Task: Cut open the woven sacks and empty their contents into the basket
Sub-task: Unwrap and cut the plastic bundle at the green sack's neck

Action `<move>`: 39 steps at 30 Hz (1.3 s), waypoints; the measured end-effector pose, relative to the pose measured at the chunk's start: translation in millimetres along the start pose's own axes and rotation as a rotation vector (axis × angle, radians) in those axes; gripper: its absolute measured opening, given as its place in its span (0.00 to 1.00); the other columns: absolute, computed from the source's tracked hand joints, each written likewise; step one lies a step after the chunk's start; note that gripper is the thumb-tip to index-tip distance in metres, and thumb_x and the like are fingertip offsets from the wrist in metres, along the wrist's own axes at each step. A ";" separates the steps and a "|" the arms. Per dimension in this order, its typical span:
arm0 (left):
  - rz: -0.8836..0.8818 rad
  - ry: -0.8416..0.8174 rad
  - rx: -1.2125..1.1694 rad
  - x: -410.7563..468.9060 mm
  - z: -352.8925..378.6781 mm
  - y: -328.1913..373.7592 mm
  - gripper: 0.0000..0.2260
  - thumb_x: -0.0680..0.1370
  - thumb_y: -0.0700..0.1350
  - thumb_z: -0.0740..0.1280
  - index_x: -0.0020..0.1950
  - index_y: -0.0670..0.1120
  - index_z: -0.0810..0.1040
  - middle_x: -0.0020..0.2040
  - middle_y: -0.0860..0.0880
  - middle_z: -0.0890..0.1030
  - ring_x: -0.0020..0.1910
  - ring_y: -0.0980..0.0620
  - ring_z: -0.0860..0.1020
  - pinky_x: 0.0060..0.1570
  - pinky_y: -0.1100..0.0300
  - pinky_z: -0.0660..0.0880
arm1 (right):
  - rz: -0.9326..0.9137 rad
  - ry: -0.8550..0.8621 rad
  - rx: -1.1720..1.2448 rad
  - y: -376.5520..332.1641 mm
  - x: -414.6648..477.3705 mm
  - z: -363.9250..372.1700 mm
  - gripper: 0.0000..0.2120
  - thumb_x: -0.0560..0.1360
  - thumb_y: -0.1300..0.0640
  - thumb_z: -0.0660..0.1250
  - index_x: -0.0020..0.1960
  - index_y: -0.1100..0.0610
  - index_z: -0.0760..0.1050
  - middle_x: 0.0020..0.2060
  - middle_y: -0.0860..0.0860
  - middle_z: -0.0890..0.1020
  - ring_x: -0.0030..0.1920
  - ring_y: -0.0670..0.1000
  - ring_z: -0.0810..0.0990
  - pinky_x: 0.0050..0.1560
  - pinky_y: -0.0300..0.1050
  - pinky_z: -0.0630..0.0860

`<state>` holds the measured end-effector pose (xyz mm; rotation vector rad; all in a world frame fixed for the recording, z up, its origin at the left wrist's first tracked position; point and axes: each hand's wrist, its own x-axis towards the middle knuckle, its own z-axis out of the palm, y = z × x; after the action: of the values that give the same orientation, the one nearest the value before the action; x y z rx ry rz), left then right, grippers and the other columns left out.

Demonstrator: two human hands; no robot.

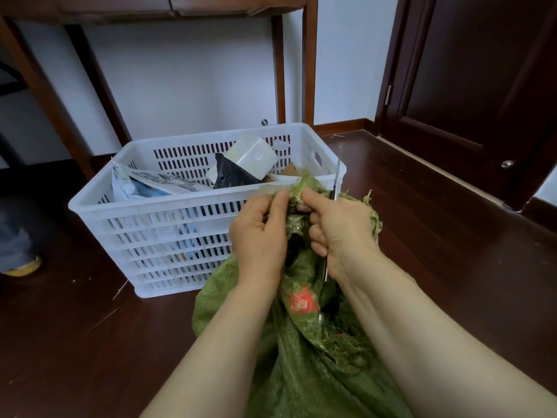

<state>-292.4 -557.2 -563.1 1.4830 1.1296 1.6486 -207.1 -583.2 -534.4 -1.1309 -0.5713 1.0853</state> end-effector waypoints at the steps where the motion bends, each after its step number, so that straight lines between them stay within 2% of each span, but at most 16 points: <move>1: -0.116 0.036 -0.052 4.1 1.2 -2.1 0.13 0.76 0.46 0.69 0.35 0.40 0.79 0.32 0.42 0.74 0.33 0.50 0.71 0.38 0.58 0.69 | -0.046 0.007 -0.053 3.7 -1.3 2.7 0.09 0.75 0.59 0.68 0.37 0.60 0.74 0.15 0.44 0.66 0.15 0.43 0.59 0.17 0.32 0.54; 4: -0.409 0.111 -0.205 15.0 4.6 -1.7 0.12 0.72 0.49 0.71 0.30 0.46 0.80 0.34 0.43 0.77 0.35 0.48 0.73 0.42 0.51 0.75 | -0.245 0.044 -0.214 14.6 -0.5 10.2 0.16 0.72 0.60 0.69 0.27 0.56 0.74 0.18 0.46 0.69 0.19 0.46 0.64 0.23 0.36 0.61; 6: -0.524 0.114 -0.254 19.8 5.8 -0.4 0.12 0.72 0.45 0.72 0.27 0.46 0.81 0.34 0.43 0.81 0.38 0.44 0.80 0.49 0.42 0.79 | -0.359 0.066 -0.324 18.1 -1.2 12.2 0.14 0.72 0.59 0.69 0.30 0.64 0.74 0.23 0.52 0.71 0.25 0.50 0.67 0.30 0.41 0.64; 8: -0.636 0.122 -0.319 19.6 4.2 0.3 0.13 0.72 0.39 0.72 0.27 0.44 0.81 0.32 0.43 0.81 0.37 0.45 0.81 0.50 0.42 0.80 | -0.410 0.065 -0.407 22.9 -5.6 10.4 0.16 0.72 0.57 0.69 0.35 0.70 0.73 0.26 0.55 0.72 0.28 0.51 0.67 0.32 0.44 0.66; 10: -0.725 0.134 -0.355 17.6 2.6 -0.3 0.06 0.72 0.36 0.72 0.34 0.39 0.81 0.33 0.42 0.81 0.37 0.45 0.81 0.48 0.43 0.80 | -0.429 0.053 -0.494 27.9 -12.1 7.6 0.17 0.73 0.56 0.69 0.34 0.68 0.72 0.26 0.54 0.72 0.28 0.50 0.68 0.32 0.44 0.67; 14: -0.813 0.209 -0.383 18.5 -3.5 -9.4 0.05 0.70 0.33 0.73 0.37 0.35 0.78 0.39 0.39 0.82 0.41 0.43 0.82 0.47 0.43 0.81 | -0.445 0.035 -0.626 36.5 -21.3 9.0 0.18 0.74 0.55 0.69 0.27 0.56 0.68 0.23 0.49 0.70 0.27 0.50 0.69 0.32 0.49 0.72; 18: -0.868 0.221 -0.406 18.1 -11.2 -11.3 0.06 0.69 0.30 0.72 0.37 0.35 0.76 0.37 0.39 0.80 0.40 0.43 0.81 0.47 0.44 0.80 | -0.474 0.028 -0.641 44.3 -26.4 10.1 0.24 0.73 0.56 0.70 0.23 0.53 0.61 0.18 0.46 0.64 0.24 0.48 0.64 0.30 0.46 0.67; 22: -0.904 0.299 -0.393 16.4 -19.3 -16.5 0.09 0.69 0.29 0.71 0.36 0.37 0.72 0.34 0.41 0.78 0.34 0.46 0.79 0.41 0.49 0.80 | -0.474 -0.005 -0.656 49.1 -30.3 11.3 0.23 0.72 0.56 0.71 0.23 0.53 0.63 0.19 0.46 0.66 0.24 0.49 0.66 0.30 0.48 0.70; 24: -0.925 0.310 -0.391 14.6 -22.6 -19.7 0.08 0.69 0.29 0.71 0.37 0.38 0.72 0.34 0.41 0.78 0.31 0.46 0.78 0.35 0.52 0.80 | -0.438 -0.026 -0.649 50.2 -32.1 11.7 0.19 0.72 0.56 0.71 0.26 0.57 0.70 0.22 0.53 0.74 0.26 0.54 0.71 0.32 0.51 0.75; 26: -0.973 0.294 -0.436 16.4 -26.6 -19.7 0.07 0.70 0.30 0.70 0.41 0.37 0.73 0.37 0.40 0.80 0.33 0.44 0.80 0.38 0.48 0.81 | -0.340 -0.045 -0.556 45.8 -31.7 12.8 0.13 0.71 0.58 0.72 0.32 0.64 0.76 0.28 0.60 0.80 0.28 0.57 0.77 0.33 0.52 0.77; 27: -0.986 0.246 -0.464 18.4 -26.7 -16.1 0.05 0.72 0.33 0.71 0.44 0.36 0.75 0.39 0.39 0.81 0.36 0.43 0.82 0.42 0.45 0.81 | -0.280 -0.040 -0.463 40.8 -28.5 11.6 0.11 0.70 0.61 0.72 0.32 0.65 0.75 0.27 0.61 0.79 0.24 0.53 0.75 0.27 0.48 0.74; 29: -0.954 0.043 -0.509 21.9 -26.2 -3.2 0.10 0.76 0.43 0.70 0.51 0.37 0.80 0.43 0.40 0.84 0.43 0.42 0.83 0.49 0.44 0.80 | -0.175 0.008 -0.264 23.9 -19.7 7.6 0.08 0.68 0.66 0.68 0.32 0.64 0.73 0.20 0.54 0.69 0.17 0.47 0.63 0.19 0.36 0.61; 32: -0.794 -0.290 -0.540 22.8 -22.6 16.2 0.23 0.75 0.60 0.63 0.55 0.42 0.81 0.44 0.44 0.84 0.46 0.45 0.82 0.50 0.51 0.80 | -0.087 0.069 -0.120 -1.3 -7.5 -1.8 0.08 0.71 0.62 0.64 0.33 0.61 0.70 0.20 0.50 0.64 0.15 0.45 0.56 0.20 0.31 0.52; 35: -0.633 -0.397 -0.511 14.9 -16.1 22.4 0.16 0.74 0.47 0.69 0.55 0.37 0.80 0.42 0.42 0.83 0.42 0.45 0.82 0.39 0.56 0.81 | -0.041 0.086 -0.140 -8.6 -4.1 -8.6 0.16 0.73 0.49 0.68 0.33 0.60 0.73 0.21 0.49 0.67 0.15 0.45 0.58 0.19 0.32 0.52; 37: -0.583 -0.364 -0.462 11.4 -12.8 18.9 0.10 0.75 0.39 0.69 0.53 0.35 0.80 0.42 0.40 0.84 0.41 0.44 0.82 0.41 0.56 0.81 | -0.039 0.085 -0.175 -8.8 -2.8 -10.7 0.20 0.71 0.43 0.71 0.34 0.59 0.74 0.21 0.48 0.69 0.15 0.44 0.59 0.18 0.32 0.54; 39: -0.553 -0.316 -0.384 9.6 -10.9 11.7 0.07 0.75 0.41 0.70 0.48 0.38 0.82 0.41 0.41 0.85 0.40 0.45 0.83 0.43 0.54 0.81 | -0.047 0.051 -0.173 -7.1 -2.0 -12.2 0.19 0.72 0.46 0.71 0.33 0.59 0.74 0.18 0.47 0.69 0.15 0.43 0.59 0.17 0.31 0.54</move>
<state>-303.7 -555.6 -548.4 1.0178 0.8795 1.1202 -195.1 -590.5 -532.1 -1.2847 -0.6583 0.9779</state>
